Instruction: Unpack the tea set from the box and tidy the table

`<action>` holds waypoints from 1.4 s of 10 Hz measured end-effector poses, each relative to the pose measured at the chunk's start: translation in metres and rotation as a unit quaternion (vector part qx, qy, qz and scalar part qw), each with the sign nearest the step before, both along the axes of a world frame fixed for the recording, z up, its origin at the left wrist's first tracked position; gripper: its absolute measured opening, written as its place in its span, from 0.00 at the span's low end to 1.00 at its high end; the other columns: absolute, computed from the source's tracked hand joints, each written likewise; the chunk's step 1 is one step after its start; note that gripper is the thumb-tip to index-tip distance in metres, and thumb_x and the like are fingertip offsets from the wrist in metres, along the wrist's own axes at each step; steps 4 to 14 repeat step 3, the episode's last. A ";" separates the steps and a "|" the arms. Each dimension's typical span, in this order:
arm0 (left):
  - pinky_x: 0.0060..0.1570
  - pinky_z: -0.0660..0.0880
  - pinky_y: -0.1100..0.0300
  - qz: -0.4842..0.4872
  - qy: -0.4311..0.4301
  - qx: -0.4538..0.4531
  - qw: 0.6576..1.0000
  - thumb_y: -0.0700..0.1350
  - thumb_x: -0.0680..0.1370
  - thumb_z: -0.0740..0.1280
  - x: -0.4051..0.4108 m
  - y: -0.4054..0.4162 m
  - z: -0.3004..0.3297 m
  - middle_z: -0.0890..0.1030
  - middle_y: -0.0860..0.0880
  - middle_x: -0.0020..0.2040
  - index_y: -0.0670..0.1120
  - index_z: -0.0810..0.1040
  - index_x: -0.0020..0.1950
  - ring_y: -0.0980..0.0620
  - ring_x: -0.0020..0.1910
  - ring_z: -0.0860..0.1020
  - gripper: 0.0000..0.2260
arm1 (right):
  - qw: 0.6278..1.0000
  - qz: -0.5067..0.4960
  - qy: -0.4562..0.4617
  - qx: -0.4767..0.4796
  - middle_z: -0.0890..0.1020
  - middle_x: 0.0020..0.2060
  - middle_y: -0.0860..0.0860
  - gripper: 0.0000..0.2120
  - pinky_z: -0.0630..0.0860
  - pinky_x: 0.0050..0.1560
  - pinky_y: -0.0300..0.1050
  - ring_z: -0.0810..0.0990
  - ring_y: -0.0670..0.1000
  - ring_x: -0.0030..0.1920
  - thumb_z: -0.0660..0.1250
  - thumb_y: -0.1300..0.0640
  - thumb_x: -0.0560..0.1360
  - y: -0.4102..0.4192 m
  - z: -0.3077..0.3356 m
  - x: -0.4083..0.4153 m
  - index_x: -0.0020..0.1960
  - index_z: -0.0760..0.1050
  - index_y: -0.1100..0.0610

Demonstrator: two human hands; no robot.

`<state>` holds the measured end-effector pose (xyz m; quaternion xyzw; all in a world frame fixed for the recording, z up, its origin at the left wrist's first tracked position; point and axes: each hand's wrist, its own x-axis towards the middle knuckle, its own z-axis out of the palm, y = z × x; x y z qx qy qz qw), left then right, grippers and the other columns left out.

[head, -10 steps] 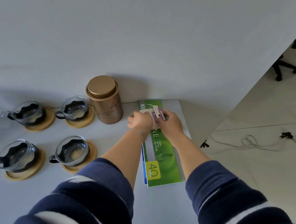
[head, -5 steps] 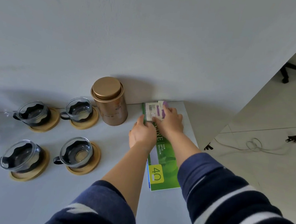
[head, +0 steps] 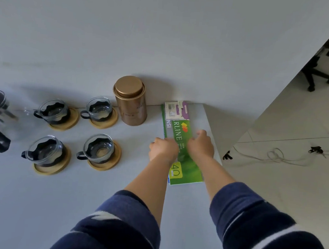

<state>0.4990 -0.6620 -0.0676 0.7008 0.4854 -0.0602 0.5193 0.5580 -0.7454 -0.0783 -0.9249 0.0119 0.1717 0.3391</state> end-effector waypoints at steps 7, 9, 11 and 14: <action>0.55 0.72 0.54 0.015 -0.141 -0.118 0.983 0.47 0.81 0.54 -0.039 -0.011 0.007 0.73 0.44 0.66 0.44 0.59 0.76 0.42 0.62 0.75 0.24 | 0.986 0.004 0.031 0.163 0.66 0.73 0.52 0.31 0.67 0.53 0.42 0.71 0.55 0.67 0.55 0.65 0.76 -0.016 0.020 -0.041 0.77 0.53 0.49; 0.55 0.72 0.54 0.015 -0.141 -0.118 0.983 0.47 0.81 0.54 -0.039 -0.011 0.007 0.73 0.44 0.66 0.44 0.59 0.76 0.42 0.62 0.75 0.24 | 0.986 0.004 0.031 0.163 0.66 0.73 0.52 0.31 0.67 0.53 0.42 0.71 0.55 0.67 0.55 0.65 0.76 -0.016 0.020 -0.041 0.77 0.53 0.49; 0.55 0.72 0.54 0.015 -0.141 -0.118 0.983 0.47 0.81 0.54 -0.039 -0.011 0.007 0.73 0.44 0.66 0.44 0.59 0.76 0.42 0.62 0.75 0.24 | 0.986 0.004 0.031 0.163 0.66 0.73 0.52 0.31 0.67 0.53 0.42 0.71 0.55 0.67 0.55 0.65 0.76 -0.016 0.020 -0.041 0.77 0.53 0.49; 0.55 0.72 0.54 0.015 -0.141 -0.118 0.983 0.47 0.81 0.54 -0.039 -0.011 0.007 0.73 0.44 0.66 0.44 0.59 0.76 0.42 0.62 0.75 0.24 | 0.986 0.004 0.031 0.163 0.66 0.73 0.52 0.31 0.67 0.53 0.42 0.71 0.55 0.67 0.55 0.65 0.76 -0.016 0.020 -0.041 0.77 0.53 0.49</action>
